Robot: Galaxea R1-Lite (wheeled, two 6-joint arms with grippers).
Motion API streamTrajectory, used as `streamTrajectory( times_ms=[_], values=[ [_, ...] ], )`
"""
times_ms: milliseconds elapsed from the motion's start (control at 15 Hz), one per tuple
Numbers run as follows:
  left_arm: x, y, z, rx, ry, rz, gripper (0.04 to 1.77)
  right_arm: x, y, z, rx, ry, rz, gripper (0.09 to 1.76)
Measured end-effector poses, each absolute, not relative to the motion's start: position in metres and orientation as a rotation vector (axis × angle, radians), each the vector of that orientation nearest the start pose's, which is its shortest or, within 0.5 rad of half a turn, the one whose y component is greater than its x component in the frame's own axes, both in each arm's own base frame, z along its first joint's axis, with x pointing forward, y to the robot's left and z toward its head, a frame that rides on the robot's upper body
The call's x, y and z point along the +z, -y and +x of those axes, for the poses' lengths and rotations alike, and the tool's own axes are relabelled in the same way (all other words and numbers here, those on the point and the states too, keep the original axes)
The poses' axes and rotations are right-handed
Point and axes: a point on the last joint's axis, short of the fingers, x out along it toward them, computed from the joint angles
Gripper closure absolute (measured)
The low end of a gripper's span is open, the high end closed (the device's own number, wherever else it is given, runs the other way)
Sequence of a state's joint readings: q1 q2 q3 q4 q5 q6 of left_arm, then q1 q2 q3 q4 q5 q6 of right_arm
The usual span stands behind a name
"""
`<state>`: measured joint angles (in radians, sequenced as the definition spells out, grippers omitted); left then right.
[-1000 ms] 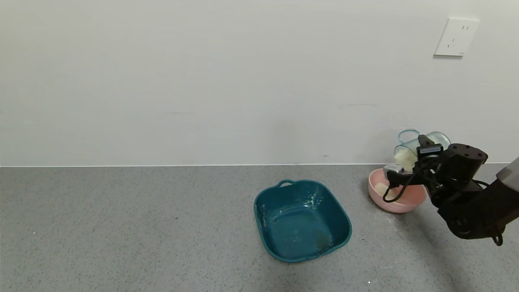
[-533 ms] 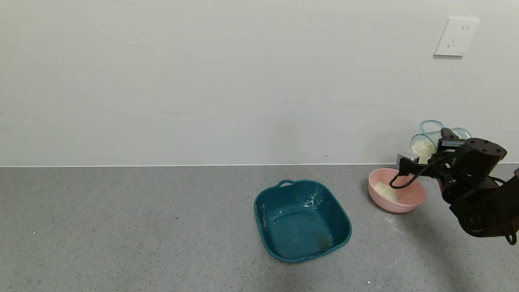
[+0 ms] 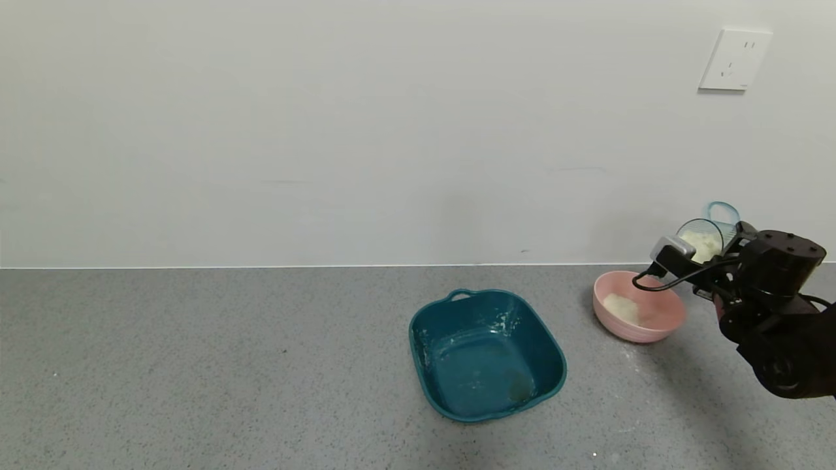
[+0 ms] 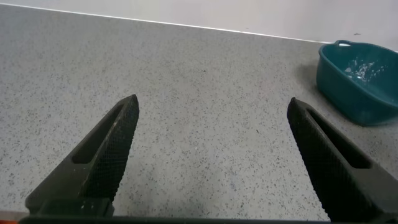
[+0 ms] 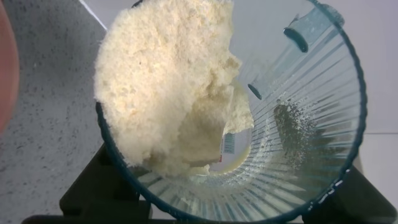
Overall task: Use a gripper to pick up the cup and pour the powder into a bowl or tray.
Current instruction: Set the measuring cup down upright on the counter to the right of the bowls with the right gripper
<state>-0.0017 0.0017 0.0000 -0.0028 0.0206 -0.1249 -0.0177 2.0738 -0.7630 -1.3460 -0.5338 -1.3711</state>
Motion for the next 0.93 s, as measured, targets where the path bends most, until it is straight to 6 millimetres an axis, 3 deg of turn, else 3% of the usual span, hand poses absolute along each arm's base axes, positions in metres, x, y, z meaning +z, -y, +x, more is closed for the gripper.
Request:
streamTrajectory(
  times_ms=[667, 933],
  values=[
    [0.076, -0.001, -0.023, 0.019, 0.002, -0.125, 0.09, 0.143, 0.015, 0.329, -0.504, -0.342, -0.817, 0.51],
    [0.076, -0.001, -0.023, 0.019, 0.002, -0.125, 0.09, 0.156, -0.001, 0.305, -0.423, -0.305, -0.648, 0.51]
  ],
)
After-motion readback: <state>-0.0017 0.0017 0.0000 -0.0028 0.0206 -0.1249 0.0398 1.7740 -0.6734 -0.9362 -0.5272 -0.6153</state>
